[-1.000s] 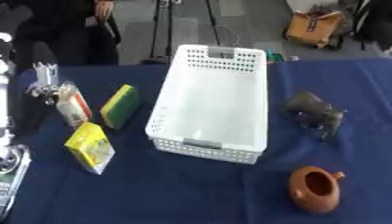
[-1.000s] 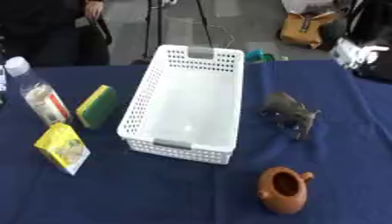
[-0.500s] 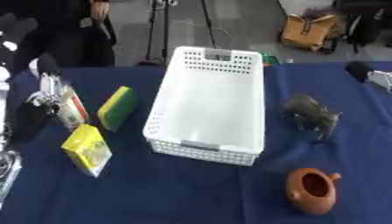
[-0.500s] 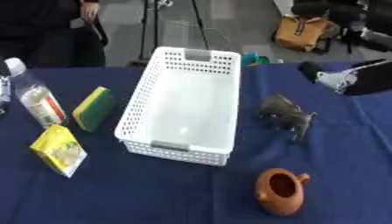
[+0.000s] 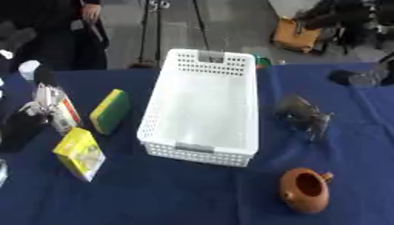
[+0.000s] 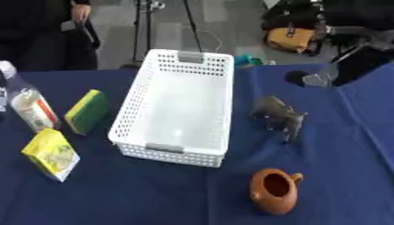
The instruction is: Pick up objects on the table and place them in the box.
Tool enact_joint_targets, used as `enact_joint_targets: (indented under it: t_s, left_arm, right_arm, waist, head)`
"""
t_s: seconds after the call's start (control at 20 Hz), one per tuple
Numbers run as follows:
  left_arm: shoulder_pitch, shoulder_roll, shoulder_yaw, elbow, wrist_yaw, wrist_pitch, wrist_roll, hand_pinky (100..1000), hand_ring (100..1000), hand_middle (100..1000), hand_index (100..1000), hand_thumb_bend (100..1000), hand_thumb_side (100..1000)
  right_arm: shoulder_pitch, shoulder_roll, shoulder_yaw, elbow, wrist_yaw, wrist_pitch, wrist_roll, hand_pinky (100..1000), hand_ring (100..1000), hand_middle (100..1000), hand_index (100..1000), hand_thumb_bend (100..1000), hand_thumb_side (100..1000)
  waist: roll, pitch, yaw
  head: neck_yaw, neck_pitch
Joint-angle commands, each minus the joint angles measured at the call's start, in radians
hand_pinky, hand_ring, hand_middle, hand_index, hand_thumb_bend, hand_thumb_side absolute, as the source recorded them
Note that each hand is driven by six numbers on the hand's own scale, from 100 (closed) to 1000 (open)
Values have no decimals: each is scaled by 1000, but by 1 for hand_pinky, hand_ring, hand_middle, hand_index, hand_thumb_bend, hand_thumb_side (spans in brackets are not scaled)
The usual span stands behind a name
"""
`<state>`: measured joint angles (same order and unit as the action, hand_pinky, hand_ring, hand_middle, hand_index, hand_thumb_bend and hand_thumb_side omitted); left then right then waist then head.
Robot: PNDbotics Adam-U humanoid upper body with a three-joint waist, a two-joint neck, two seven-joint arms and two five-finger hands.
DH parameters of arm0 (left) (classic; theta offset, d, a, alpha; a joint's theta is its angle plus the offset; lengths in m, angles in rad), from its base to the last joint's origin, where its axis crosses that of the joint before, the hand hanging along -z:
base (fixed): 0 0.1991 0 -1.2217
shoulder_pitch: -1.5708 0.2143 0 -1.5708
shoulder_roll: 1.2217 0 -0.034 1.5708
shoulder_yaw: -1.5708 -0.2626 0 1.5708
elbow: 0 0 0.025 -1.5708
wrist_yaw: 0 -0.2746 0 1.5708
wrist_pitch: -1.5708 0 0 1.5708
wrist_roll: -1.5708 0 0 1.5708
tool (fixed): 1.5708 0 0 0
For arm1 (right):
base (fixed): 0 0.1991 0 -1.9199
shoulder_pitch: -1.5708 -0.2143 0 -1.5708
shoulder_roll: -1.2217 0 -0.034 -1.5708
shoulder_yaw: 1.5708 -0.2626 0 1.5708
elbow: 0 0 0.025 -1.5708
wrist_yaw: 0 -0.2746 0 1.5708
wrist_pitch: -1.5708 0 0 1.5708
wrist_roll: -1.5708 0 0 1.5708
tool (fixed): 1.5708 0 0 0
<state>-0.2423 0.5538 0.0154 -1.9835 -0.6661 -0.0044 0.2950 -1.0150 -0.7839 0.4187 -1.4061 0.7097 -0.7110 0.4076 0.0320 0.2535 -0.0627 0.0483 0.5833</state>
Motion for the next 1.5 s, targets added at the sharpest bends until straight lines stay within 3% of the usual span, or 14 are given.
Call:
enact_joint_targets:
  t_s: [0.05, 0.15, 0.35, 0.65, 0.9, 0.95, 1.0, 1.05, 1.15, 1.2, 1.25, 1.3, 1.35, 1.5]
  left_arm:
    - [-3, 24, 5, -16, 9, 3, -7, 1000, 981, 809, 930, 100, 844]
    - [-3, 24, 5, -16, 11, 4, -8, 1000, 977, 802, 928, 100, 831]
    - [-5, 24, 4, -16, 17, 7, -12, 1000, 974, 797, 926, 100, 822]
    - [-5, 27, 4, -16, 23, 9, -15, 1000, 970, 789, 923, 100, 815]
    - [-3, 27, 5, -16, 26, 12, -18, 1000, 968, 784, 918, 100, 809]
    - [-1, 25, 6, -16, 26, 14, -18, 999, 966, 778, 915, 100, 805]
    - [0, 25, 8, -16, 27, 16, -17, 999, 966, 778, 915, 100, 805]
    - [2, 24, 9, -16, 28, 17, -17, 996, 961, 770, 912, 100, 805]
    - [5, 22, 10, -16, 30, 20, -15, 994, 958, 763, 910, 100, 802]
    - [5, 22, 11, -16, 31, 21, -14, 994, 958, 763, 910, 100, 802]
    - [5, 22, 11, -16, 32, 21, -12, 993, 957, 760, 909, 100, 802]
    - [5, 23, 11, -16, 34, 22, -11, 993, 957, 760, 909, 100, 802]
    - [6, 23, 11, -16, 35, 22, -10, 991, 955, 756, 908, 100, 799]
    - [10, 23, 12, -16, 38, 24, -7, 990, 954, 753, 907, 100, 793]
  right_arm:
    - [-28, 17, 21, 68, -54, -76, 84, 850, 1000, 986, 1000, 470, 625]
    - [-22, 23, 24, 86, -80, -87, 106, 853, 1000, 1000, 1000, 489, 538]
    - [19, 23, 34, 67, -53, -118, 163, 855, 1000, 1000, 1000, 475, 500]
    - [54, 19, 45, 43, -51, -149, 244, 852, 1000, 1000, 1000, 468, 491]
    - [93, 6, 22, 7, -70, -127, 267, 831, 990, 1000, 1000, 436, 508]
    - [99, 5, 14, -4, -70, -119, 263, 791, 927, 964, 1000, 350, 738]
    - [107, 4, -3, -17, -67, -108, 253, 791, 927, 964, 1000, 350, 738]
    - [115, 1, -20, -33, -60, -95, 241, 739, 856, 928, 1000, 100, 1000]
    - [137, -6, -53, -74, -37, -67, 214, 698, 841, 918, 1000, 149, 981]
    - [155, -12, -55, -97, -23, -53, 200, 698, 841, 918, 1000, 149, 981]
    - [174, -19, -51, -118, -9, -40, 189, 694, 852, 924, 1000, 245, 893]
    - [194, -26, -45, -133, 3, -32, 188, 694, 852, 924, 1000, 245, 893]
    - [211, -31, -39, -143, 9, -26, 191, 683, 857, 926, 1000, 299, 833]
    - [254, -43, -36, -163, -9, -23, 216, 674, 857, 925, 1000, 332, 799]
  waist:
    - [0, -17, -3]
    - [2, -15, -3]
    - [6, -11, -3]
    - [7, -7, -4]
    - [6, -5, -7]
    - [6, -5, -11]
    - [5, -4, -12]
    - [5, -3, -16]
    - [3, 2, -19]
    - [1, 4, -20]
    - [-1, 5, -20]
    - [-3, 6, -20]
    - [-5, 7, -20]
    - [-8, 9, -21]
  head:
    - [-5, -15]
    - [-4, -20]
    - [-3, -30]
    - [2, -34]
    - [6, -40]
    - [9, -40]
    - [10, -41]
    - [15, -43]
    - [20, -45]
    - [22, -46]
    - [23, -46]
    - [24, -47]
    - [26, -47]
    - [30, -47]
